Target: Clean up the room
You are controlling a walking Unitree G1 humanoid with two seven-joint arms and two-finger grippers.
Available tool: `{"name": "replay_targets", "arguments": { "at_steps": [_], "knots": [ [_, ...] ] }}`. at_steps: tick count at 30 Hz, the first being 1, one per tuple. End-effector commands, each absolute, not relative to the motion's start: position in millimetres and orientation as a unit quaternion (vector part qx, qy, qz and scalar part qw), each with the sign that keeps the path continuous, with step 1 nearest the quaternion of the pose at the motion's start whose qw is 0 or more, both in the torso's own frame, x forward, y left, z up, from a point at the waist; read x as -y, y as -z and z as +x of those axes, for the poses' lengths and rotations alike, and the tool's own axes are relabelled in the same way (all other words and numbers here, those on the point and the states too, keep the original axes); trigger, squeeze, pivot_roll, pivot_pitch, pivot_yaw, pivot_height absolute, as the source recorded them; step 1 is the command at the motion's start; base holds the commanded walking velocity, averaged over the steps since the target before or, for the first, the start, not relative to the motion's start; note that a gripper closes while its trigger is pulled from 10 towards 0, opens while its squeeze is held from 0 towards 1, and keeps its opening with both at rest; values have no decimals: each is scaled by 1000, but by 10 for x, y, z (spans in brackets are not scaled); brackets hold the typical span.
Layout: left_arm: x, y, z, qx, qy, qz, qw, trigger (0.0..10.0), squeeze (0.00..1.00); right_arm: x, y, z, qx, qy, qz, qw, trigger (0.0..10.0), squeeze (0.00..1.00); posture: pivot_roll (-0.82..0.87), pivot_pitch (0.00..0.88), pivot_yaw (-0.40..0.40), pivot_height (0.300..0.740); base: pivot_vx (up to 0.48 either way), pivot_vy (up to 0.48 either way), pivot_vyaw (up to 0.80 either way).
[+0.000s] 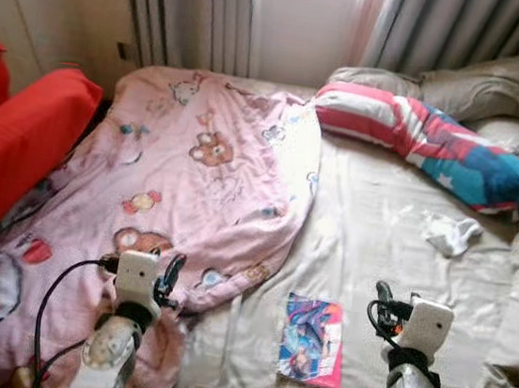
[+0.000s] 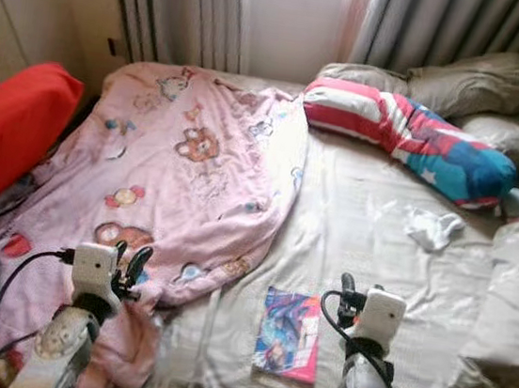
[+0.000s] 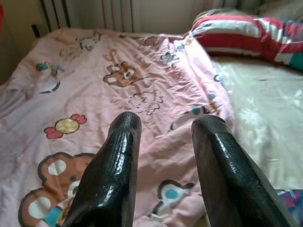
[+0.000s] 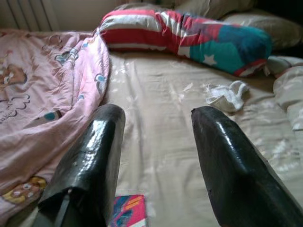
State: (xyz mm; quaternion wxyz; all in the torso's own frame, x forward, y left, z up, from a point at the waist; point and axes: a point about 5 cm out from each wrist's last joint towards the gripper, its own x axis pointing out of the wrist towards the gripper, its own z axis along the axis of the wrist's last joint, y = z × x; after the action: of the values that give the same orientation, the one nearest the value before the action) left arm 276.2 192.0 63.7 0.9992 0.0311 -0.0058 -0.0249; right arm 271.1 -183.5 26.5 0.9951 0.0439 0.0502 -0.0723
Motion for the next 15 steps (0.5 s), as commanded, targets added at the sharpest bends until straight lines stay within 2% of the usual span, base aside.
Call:
{"name": "replay_targets", "arguments": {
  "at_steps": [1,15],
  "knots": [
    [-1931,-575,2717,-10,21,28,999,10000,0,1826,-228,2680,-62,69,42,995,10000,0,-10,98,-43,740,0,0,0],
    [-1925,-591,2722,-9,16,28,999,10000,0,1809,-263,2713,-59,51,29,997,10000,0,-17,105,-49,740,0,0,0]
  ]
}}
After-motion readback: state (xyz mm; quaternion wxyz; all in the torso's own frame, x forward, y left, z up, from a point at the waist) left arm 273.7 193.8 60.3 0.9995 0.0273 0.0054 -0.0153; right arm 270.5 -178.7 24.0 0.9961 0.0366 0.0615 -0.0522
